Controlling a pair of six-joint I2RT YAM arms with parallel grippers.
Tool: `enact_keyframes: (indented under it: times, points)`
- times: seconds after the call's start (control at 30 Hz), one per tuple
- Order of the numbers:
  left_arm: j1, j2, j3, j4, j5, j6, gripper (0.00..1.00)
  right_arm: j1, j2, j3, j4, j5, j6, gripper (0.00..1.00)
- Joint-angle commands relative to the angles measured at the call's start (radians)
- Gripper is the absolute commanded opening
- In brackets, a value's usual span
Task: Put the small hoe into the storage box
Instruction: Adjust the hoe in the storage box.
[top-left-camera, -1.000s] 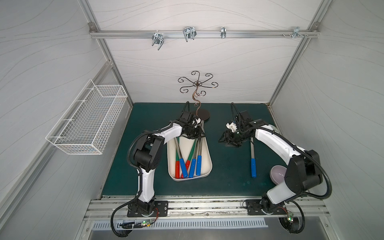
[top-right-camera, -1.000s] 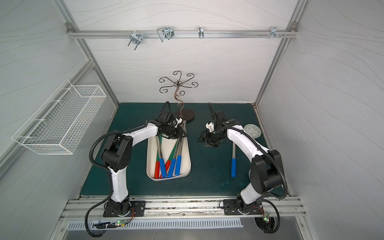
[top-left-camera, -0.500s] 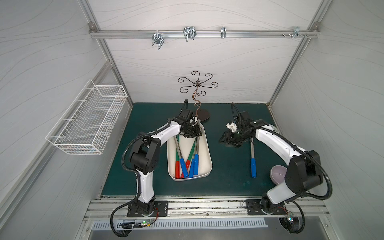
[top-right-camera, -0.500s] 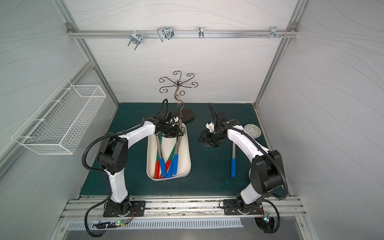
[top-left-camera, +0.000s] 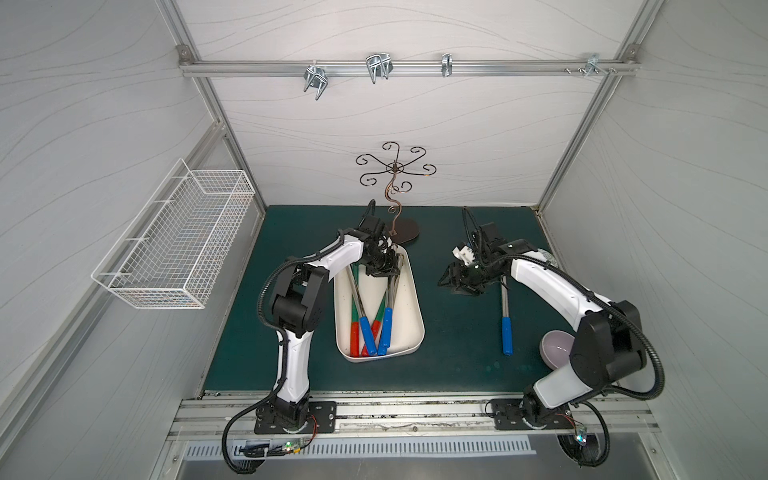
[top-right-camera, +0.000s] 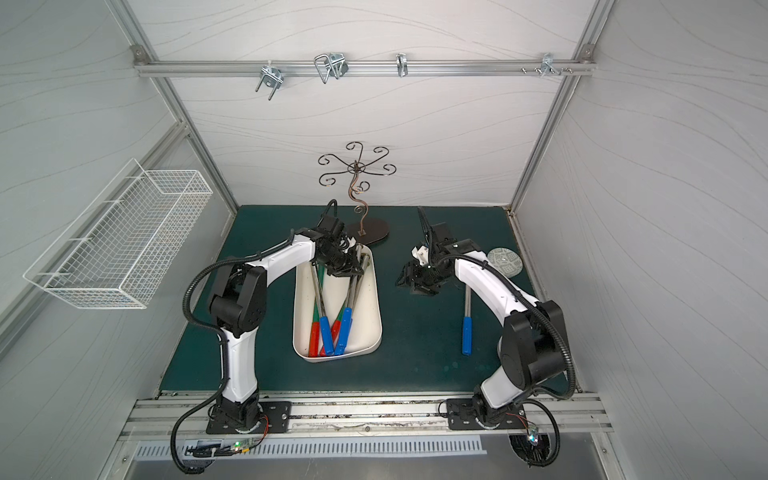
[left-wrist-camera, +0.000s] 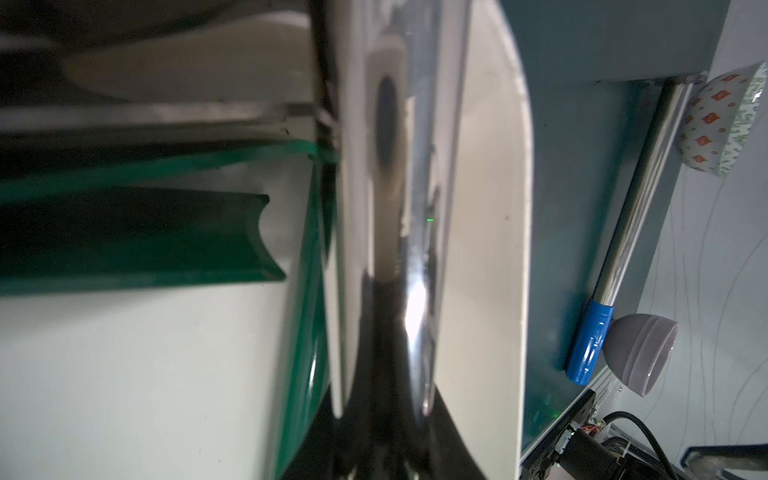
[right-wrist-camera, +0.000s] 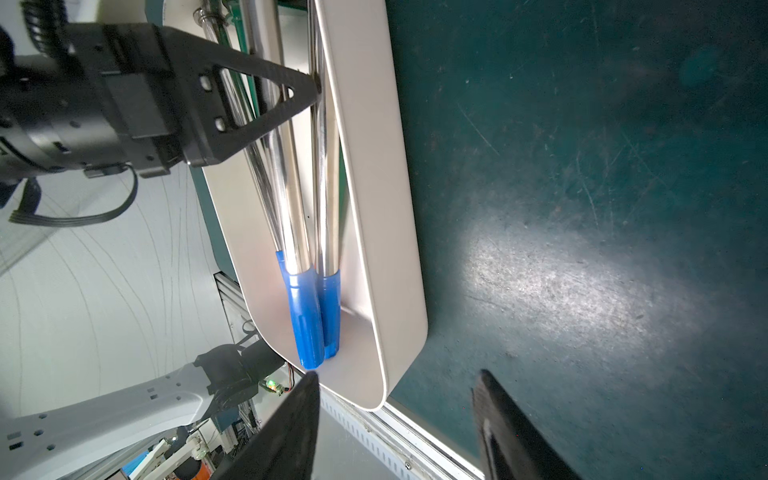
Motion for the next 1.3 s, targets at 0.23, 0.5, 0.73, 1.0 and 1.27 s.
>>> enact_keyframes:
  times: [0.23,0.5,0.73,1.0,1.27]
  points:
    - [-0.032,0.133,0.128,-0.158,0.001,0.091,0.00,-0.005,-0.019,-0.017,-0.004,-0.012,-0.013,0.60]
    - [-0.040,0.065,0.082,-0.118,-0.059,0.078,0.36,-0.005,-0.029,-0.011,-0.013,-0.008,-0.016,0.61]
    - [-0.037,-0.058,0.066,-0.094,-0.065,0.075,0.59,-0.032,-0.050,0.009,-0.040,0.004,-0.026,0.64]
    - [-0.006,-0.273,0.014,-0.109,-0.128,0.066,0.70,-0.167,-0.104,0.028,-0.125,0.132,-0.069,0.64]
    - [0.061,-0.547,-0.193,-0.073,-0.255,0.034,0.71,-0.232,-0.076,0.013,-0.154,0.472,-0.066,0.70]
